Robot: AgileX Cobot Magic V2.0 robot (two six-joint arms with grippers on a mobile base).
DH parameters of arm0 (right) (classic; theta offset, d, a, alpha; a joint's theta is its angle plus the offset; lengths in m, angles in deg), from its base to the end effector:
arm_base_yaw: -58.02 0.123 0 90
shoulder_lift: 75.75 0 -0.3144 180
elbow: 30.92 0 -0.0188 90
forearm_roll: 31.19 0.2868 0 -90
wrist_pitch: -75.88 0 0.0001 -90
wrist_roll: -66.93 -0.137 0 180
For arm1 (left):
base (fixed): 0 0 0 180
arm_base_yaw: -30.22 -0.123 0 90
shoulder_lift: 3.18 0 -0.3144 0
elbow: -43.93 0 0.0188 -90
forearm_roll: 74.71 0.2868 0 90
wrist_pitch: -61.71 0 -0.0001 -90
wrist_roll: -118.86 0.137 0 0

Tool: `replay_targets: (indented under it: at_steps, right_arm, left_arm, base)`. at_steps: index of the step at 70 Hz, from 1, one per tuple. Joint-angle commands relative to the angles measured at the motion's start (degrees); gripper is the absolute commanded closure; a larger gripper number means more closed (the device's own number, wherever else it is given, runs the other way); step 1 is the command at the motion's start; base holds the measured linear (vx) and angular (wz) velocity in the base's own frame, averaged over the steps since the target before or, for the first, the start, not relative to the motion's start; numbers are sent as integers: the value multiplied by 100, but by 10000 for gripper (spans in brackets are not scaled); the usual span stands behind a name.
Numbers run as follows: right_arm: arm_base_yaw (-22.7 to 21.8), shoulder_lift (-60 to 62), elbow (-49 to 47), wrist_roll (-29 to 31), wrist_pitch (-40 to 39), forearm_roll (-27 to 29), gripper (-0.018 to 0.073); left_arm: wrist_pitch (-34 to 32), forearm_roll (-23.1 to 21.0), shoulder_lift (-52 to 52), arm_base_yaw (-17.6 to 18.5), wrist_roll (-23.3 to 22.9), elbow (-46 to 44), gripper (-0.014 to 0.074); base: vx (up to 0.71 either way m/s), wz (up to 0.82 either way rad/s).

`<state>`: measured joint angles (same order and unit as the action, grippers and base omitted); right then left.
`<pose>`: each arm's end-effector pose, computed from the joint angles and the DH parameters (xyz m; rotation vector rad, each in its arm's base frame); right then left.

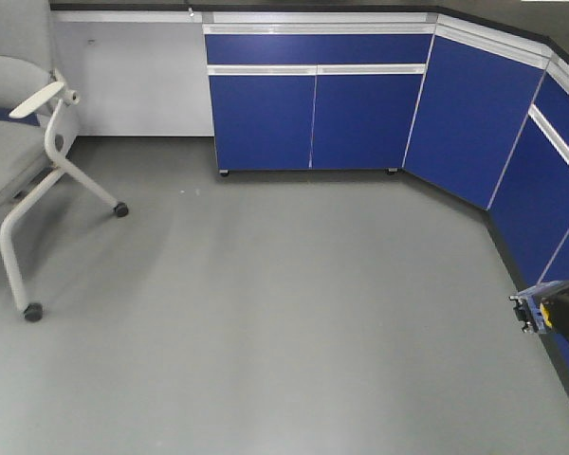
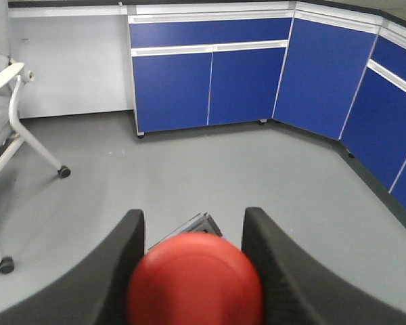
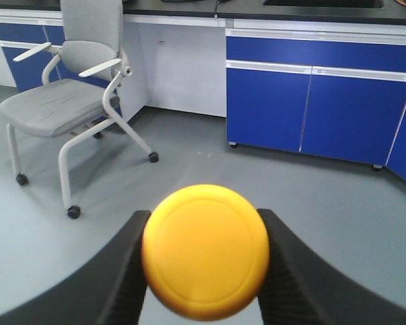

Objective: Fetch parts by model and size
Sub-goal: 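Drive the base to the bench with the red tray, holding both buttons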

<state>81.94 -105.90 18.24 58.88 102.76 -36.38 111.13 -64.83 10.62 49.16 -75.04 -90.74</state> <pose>0.1284 0.0508 0.3145 -0.3031 1.8369 0.2939 0.0628 -0.0027 0.3189 0.1001 1.8862 -0.1918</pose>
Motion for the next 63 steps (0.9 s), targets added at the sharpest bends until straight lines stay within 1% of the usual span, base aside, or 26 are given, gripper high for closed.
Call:
replay_targets:
  at_steps: [1,21,32,46,63]
  right_arm:
    - [-28,-56,-164,23,-451,-58,569]
    - [-28,-56,-164,23,-451,-58,569]
    - [-28,-56,-164,23,-451,-58,569]
    - [-28,-56,-164,23,-462,-58,569]
    - [-28,-56,-164,23,-462,-58,569]
  left_arm:
    - [-471,34,96,42,-5,-136,603]
    - [-471,34,96,42,-5,-136,603]
    - [-471,34,96,42,-5,-136,603]
    - [-471,34,96,42,-5,-136,603]
    - [-471,34,96,42,-5,-136,603]
  base:
    - [57,-7]
    - [53,-7]
    - [44,-32]
    - [35,-69]
    - [27,-97]
